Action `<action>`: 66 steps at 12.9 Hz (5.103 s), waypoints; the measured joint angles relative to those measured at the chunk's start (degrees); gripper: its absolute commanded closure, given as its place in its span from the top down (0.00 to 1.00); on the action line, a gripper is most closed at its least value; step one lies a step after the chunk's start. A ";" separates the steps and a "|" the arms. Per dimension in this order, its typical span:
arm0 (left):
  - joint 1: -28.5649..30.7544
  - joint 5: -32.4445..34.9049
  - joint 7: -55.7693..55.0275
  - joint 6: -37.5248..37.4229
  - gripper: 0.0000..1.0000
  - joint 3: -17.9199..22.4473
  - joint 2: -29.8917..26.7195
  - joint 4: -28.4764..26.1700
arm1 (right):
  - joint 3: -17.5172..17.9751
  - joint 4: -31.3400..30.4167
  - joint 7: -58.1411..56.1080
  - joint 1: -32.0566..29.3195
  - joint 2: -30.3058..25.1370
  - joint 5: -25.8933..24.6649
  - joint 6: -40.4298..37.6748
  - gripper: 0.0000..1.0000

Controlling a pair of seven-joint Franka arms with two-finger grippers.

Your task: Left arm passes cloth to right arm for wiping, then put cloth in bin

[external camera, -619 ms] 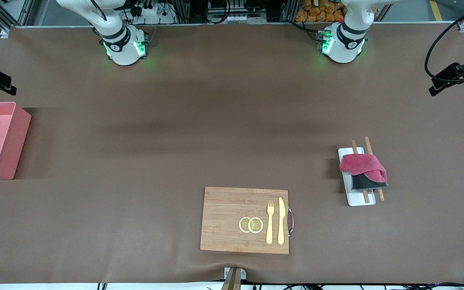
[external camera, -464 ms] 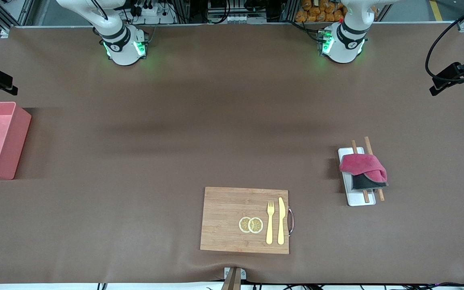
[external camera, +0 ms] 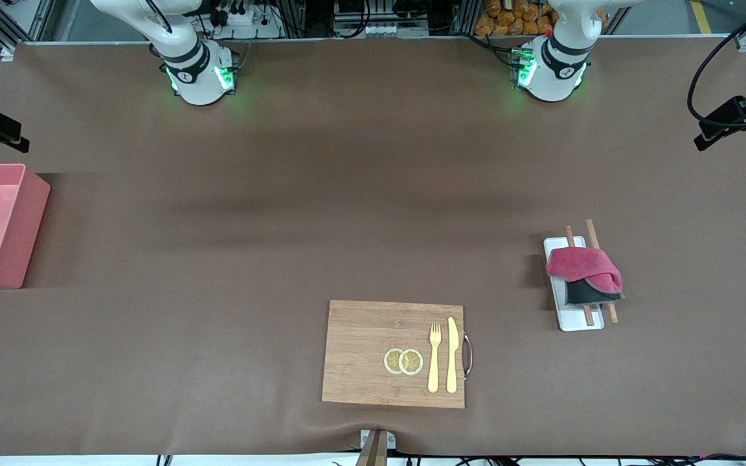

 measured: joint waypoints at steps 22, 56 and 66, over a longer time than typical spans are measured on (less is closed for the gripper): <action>-1.05 4.29 0.73 31.05 0.76 -0.96 20.85 -14.37 | 0.31 -0.11 0.01 3.94 1.25 0.41 1.87 1.00; -2.28 2.45 -12.47 36.41 0.00 -12.39 24.61 -10.89 | -0.32 -4.34 11.41 11.09 18.81 30.10 1.84 1.00; -24.57 -0.82 -72.95 43.92 0.00 -18.03 36.33 6.26 | 0.09 -3.18 32.04 11.80 24.85 42.71 12.94 1.00</action>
